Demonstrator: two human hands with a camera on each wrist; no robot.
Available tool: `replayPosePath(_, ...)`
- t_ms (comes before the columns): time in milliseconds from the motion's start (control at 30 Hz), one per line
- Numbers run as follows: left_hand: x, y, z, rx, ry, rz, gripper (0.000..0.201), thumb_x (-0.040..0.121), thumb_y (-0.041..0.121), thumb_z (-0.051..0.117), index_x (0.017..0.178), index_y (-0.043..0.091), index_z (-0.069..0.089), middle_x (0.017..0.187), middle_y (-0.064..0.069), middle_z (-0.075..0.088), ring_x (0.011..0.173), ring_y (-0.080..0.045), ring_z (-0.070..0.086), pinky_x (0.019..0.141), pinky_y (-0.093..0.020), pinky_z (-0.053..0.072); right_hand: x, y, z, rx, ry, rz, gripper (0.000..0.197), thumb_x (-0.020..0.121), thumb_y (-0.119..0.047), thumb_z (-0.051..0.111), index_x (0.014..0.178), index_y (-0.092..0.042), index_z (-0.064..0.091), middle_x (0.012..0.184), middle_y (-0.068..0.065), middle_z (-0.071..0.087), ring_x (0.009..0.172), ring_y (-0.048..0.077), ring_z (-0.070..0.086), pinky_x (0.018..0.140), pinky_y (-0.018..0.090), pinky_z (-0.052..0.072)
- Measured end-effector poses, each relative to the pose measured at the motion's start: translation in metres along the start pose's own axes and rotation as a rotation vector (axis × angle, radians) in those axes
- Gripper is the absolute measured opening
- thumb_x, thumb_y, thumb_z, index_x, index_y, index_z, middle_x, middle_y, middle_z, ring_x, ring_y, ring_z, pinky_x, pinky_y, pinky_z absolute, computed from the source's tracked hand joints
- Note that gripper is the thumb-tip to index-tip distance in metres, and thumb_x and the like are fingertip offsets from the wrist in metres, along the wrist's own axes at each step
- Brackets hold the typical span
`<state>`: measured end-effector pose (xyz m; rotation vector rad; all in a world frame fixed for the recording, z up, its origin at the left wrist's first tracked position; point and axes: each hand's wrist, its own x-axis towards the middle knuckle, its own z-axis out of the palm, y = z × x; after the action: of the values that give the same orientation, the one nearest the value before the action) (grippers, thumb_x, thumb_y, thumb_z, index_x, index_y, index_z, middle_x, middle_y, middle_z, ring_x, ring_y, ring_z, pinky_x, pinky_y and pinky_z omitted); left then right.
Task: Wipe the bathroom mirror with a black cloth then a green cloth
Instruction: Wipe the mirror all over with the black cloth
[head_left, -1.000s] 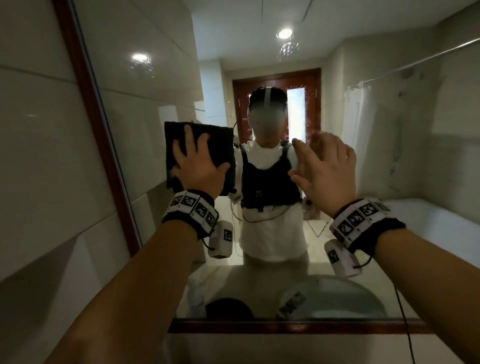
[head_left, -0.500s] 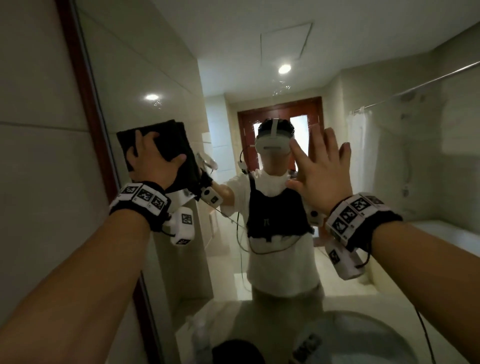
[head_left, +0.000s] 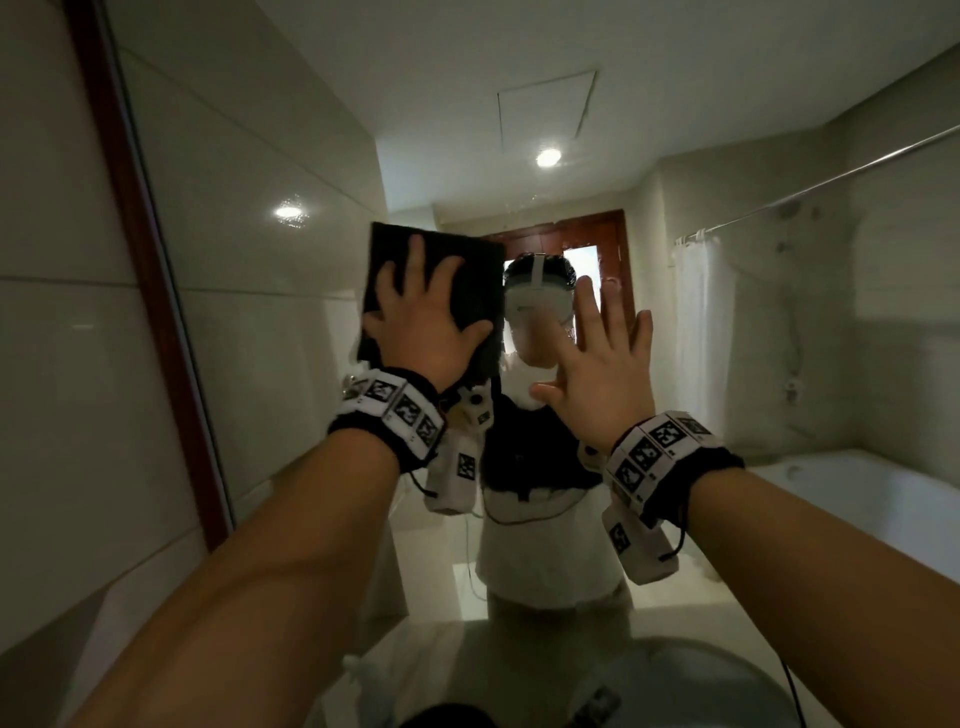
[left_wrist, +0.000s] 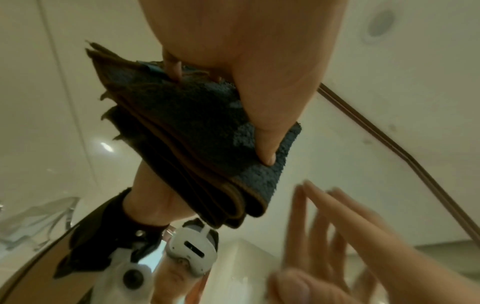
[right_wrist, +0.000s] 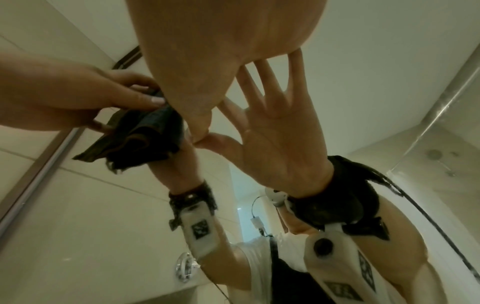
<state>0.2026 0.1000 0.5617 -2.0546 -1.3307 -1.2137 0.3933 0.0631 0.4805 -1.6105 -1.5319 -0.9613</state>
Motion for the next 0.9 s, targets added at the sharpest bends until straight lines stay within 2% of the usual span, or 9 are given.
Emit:
replayPosePath(133, -0.012, 0.022, 0.012, 0.026, -0.020, 0.032, 0.081, 0.088, 0.053, 0.063, 0.154, 0.044, 0.018, 0.166, 0.005, -0.010, 0.149, -0.035, 0.001, 0.110, -0.070, 0.022, -0.001, 0.002, -0.004, -0.013, -0.028, -0.010, 0.091, 0.084, -0.060, 0.061, 0.158, -0.034, 0.014, 0.166, 0.011, -0.005, 0.152, 0.036, -0.007, 0.118, 0.064, 0.004)
replayPosePath(200, -0.015, 0.021, 0.013, 0.046, -0.029, 0.050, 0.081, 0.088, 0.052, 0.063, 0.154, 0.044, 0.016, 0.166, 0.003, -0.009, 0.148, -0.036, 0.004, 0.111, -0.067, 0.024, 0.000, 0.002, -0.012, 0.063, 0.050, -0.009, 0.077, 0.087, -0.048, 0.062, 0.154, -0.028, 0.029, 0.164, 0.013, 0.014, 0.150, 0.036, 0.010, 0.118, 0.062, 0.016)
replayPosePath(267, -0.018, 0.022, 0.012, 0.058, -0.047, 0.067, 0.080, 0.089, 0.050, 0.062, 0.154, 0.045, 0.016, 0.166, 0.002, -0.008, 0.147, -0.036, 0.007, 0.112, -0.062, 0.026, 0.001, -0.003, -0.021, 0.218, 0.199, -0.066, 0.063, 0.088, -0.030, 0.064, 0.146, -0.018, 0.043, 0.152, 0.013, 0.037, 0.139, 0.033, 0.034, 0.113, 0.053, 0.033)
replayPosePath(333, -0.023, 0.026, 0.012, 0.058, -0.064, 0.091, 0.076, 0.092, 0.044, 0.059, 0.155, 0.043, 0.017, 0.166, 0.001, -0.005, 0.147, -0.036, 0.009, 0.111, -0.059, 0.027, 0.002, -0.013, -0.027, 0.353, 0.258, -0.171, 0.056, 0.088, -0.014, 0.059, 0.143, -0.009, 0.048, 0.144, 0.014, 0.046, 0.130, 0.030, 0.045, 0.110, 0.044, 0.039)
replayPosePath(500, -0.032, 0.022, 0.013, -0.248, -0.071, 0.173, 0.073, 0.092, 0.010, 0.052, 0.157, 0.021, 0.022, 0.166, 0.003, 0.013, 0.143, -0.025, 0.019, 0.114, -0.042, 0.033, 0.004, -0.028, -0.013, 0.510, 0.098, -0.191, 0.062, 0.083, -0.002, 0.044, 0.144, -0.002, 0.046, 0.140, 0.018, 0.051, 0.121, 0.035, 0.052, 0.104, 0.050, 0.045)
replayPosePath(600, -0.036, 0.015, 0.013, -0.360, -0.035, 0.200, 0.070, 0.090, 0.001, 0.050, 0.154, 0.018, 0.030, 0.164, 0.003, 0.020, 0.143, -0.022, 0.023, 0.116, -0.038, 0.030, 0.004, -0.028, -0.009, 0.368, 0.072, -0.182, 0.060, 0.086, -0.011, 0.060, 0.145, -0.010, 0.047, 0.142, 0.018, 0.048, 0.123, 0.035, 0.047, 0.103, 0.050, 0.044)
replayPosePath(700, -0.041, 0.008, 0.012, -0.427, 0.057, 0.185, 0.062, 0.090, 0.004, 0.053, 0.147, 0.024, 0.041, 0.160, 0.003, 0.030, 0.142, -0.021, 0.031, 0.118, -0.044, 0.029, 0.003, -0.020, -0.015, 0.155, 0.085, -0.106, 0.065, 0.087, -0.035, 0.067, 0.147, -0.023, 0.044, 0.144, 0.017, 0.042, 0.126, 0.035, 0.042, 0.099, 0.050, 0.045)
replayPosePath(800, -0.041, -0.007, 0.003, -0.282, 0.197, 0.042, 0.053, 0.088, 0.015, 0.060, 0.137, 0.032, 0.049, 0.154, 0.005, 0.034, 0.140, -0.022, 0.031, 0.114, -0.051, 0.030, 0.001, 0.009, -0.023, -0.012, 0.077, 0.014, 0.068, 0.088, -0.046, 0.062, 0.150, -0.030, 0.037, 0.147, 0.017, 0.037, 0.131, 0.038, 0.036, 0.103, 0.053, 0.039)
replayPosePath(900, -0.039, -0.032, -0.003, -0.153, 0.170, -0.131, 0.058, 0.085, 0.021, 0.068, 0.136, 0.038, 0.047, 0.156, 0.004, 0.026, 0.143, -0.025, 0.023, 0.111, -0.054, 0.032, -0.003, 0.048, -0.031, -0.051, 0.127, 0.140, 0.069, 0.090, -0.048, 0.059, 0.152, -0.029, 0.034, 0.149, 0.020, 0.034, 0.132, 0.042, 0.034, 0.107, 0.055, 0.036)
